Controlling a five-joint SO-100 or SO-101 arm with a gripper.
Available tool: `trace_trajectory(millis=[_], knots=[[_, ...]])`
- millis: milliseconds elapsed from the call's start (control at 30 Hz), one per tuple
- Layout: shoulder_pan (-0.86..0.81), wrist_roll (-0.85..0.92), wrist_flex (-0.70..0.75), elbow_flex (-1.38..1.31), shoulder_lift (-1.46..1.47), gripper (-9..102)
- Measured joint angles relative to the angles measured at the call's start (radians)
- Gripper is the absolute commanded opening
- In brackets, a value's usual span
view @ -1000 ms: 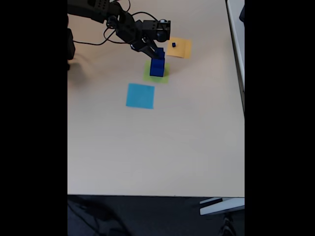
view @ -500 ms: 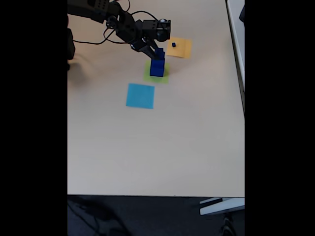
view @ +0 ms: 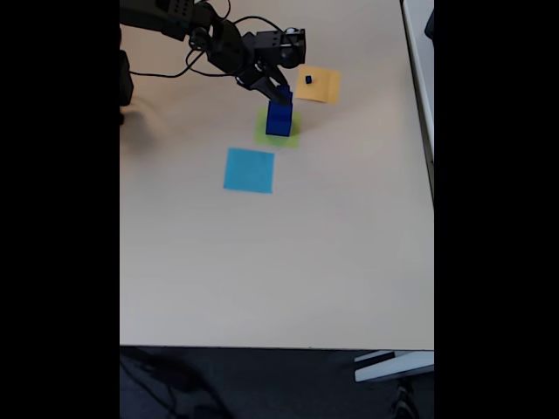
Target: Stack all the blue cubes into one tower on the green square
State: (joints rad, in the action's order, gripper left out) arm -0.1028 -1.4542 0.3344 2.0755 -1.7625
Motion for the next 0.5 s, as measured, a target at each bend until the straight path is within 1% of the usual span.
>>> trace_trajectory(millis=[133,300,500], knots=[[0.003,0.015,-0.058,0.0,0.0,20],[0.017,0.058,-0.098,-0.015,0.0,20],[0.018,0.155,-0.095,-0.173,0.0,21]])
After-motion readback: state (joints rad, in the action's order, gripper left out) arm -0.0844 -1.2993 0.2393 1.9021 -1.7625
